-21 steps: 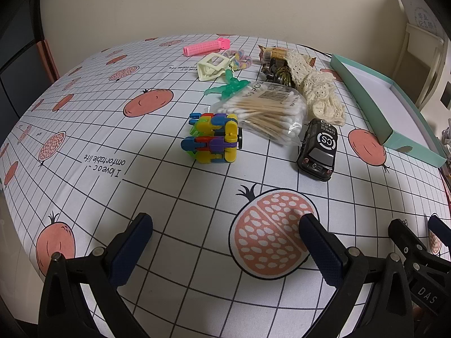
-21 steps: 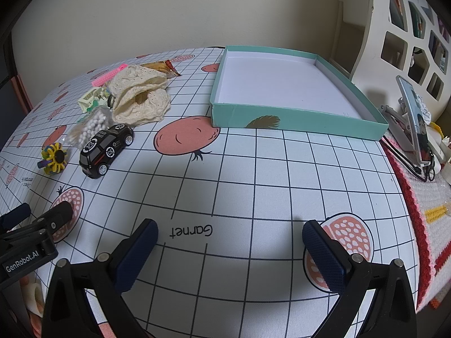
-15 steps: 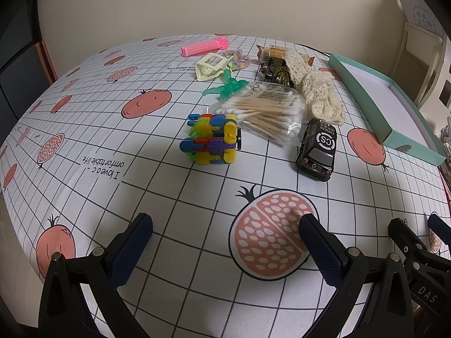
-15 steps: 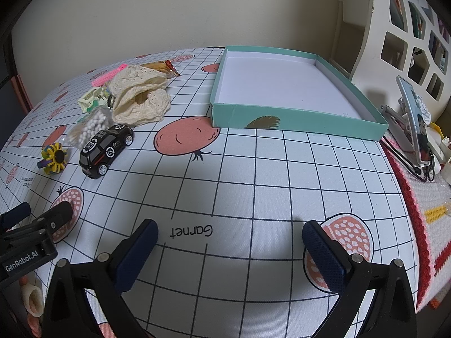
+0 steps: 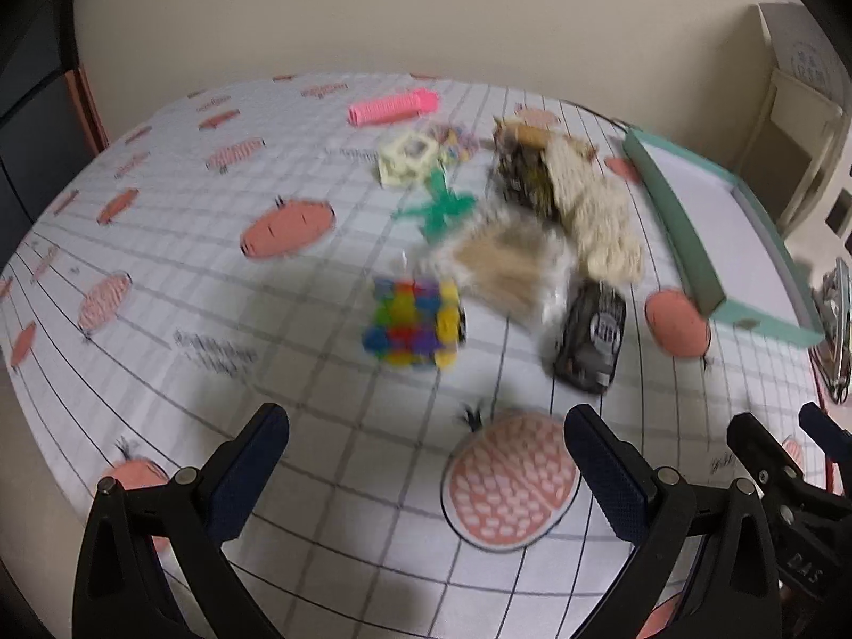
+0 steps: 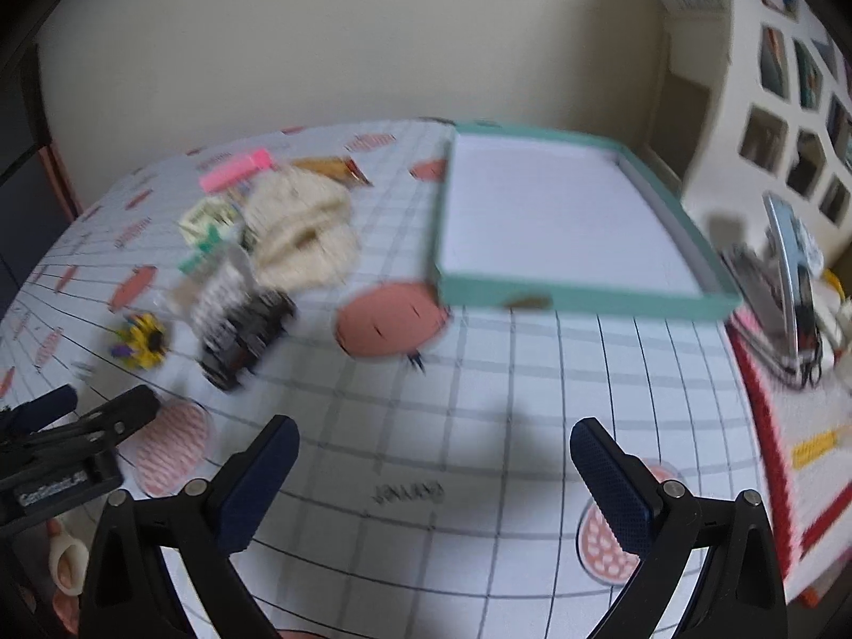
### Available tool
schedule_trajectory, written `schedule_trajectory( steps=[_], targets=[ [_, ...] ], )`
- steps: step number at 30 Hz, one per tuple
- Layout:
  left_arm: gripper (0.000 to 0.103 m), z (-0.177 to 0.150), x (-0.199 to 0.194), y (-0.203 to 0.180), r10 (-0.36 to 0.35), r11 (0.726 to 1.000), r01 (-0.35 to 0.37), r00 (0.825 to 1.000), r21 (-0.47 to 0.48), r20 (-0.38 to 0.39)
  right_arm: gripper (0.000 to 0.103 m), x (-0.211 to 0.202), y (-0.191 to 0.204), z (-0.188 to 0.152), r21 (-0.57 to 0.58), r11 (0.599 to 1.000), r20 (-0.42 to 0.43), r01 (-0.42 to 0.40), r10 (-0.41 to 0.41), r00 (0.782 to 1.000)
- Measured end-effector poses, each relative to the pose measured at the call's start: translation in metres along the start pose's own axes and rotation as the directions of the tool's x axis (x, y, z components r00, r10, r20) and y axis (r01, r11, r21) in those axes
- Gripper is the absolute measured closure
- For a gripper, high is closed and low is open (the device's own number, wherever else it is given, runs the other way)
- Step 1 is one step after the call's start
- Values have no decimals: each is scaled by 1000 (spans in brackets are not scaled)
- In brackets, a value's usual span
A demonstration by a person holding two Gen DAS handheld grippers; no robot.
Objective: Organize objects
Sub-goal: 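Move both grippers toward the black toy car and colourful block toy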
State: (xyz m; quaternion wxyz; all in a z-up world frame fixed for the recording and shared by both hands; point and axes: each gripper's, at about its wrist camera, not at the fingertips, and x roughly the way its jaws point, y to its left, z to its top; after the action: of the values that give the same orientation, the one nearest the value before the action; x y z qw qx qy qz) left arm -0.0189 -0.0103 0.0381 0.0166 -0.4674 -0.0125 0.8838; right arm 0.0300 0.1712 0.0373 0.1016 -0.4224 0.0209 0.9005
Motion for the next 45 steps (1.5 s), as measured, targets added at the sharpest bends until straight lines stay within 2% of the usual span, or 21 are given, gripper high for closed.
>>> schedule_trajectory(
  steps=[7, 14, 17, 21, 24, 28, 32, 42, 45],
  targets=[
    [0, 46, -9, 2, -10, 1000, 11, 999, 29, -33, 0, -25, 16, 44, -25, 997, 20, -68, 68, 997],
    [0, 85, -5, 13, 4, 998, 1, 996, 64, -84, 0, -21, 28, 76, -90, 994, -28, -58, 55, 998],
    [0, 94, 1, 23, -10, 999, 15, 993, 34, -120, 0, -11, 31, 86, -75, 994, -86, -79, 73, 994],
    [0, 96, 16, 38, -36, 998, 27, 981, -49, -192, 0, 1, 31, 96, -22, 993, -120, -113, 109, 987],
    [1, 95, 26, 43, -33, 997, 18, 976, -72, -217, 6, 11, 34, 102, -7, 993, -137, -117, 115, 984],
    [2, 92, 34, 43, -50, 995, 29, 971, -93, -234, 7, 24, 38, 102, 20, 990, -152, -138, 140, 979],
    [5, 87, 40, 45, -60, 993, 31, 965, -115, -257, 14, 38, 38, 95, 63, 986, -189, -153, 162, 968],
    [5, 83, 42, 51, -101, 984, 57, 959, -168, -265, 21, 53, 48, 82, 66, 982, -268, -174, 186, 945],
    [12, 83, 42, 50, -102, 985, 59, 958, -161, -269, 22, 56, 54, 79, 56, 981, -285, -185, 193, 939]
  ],
)
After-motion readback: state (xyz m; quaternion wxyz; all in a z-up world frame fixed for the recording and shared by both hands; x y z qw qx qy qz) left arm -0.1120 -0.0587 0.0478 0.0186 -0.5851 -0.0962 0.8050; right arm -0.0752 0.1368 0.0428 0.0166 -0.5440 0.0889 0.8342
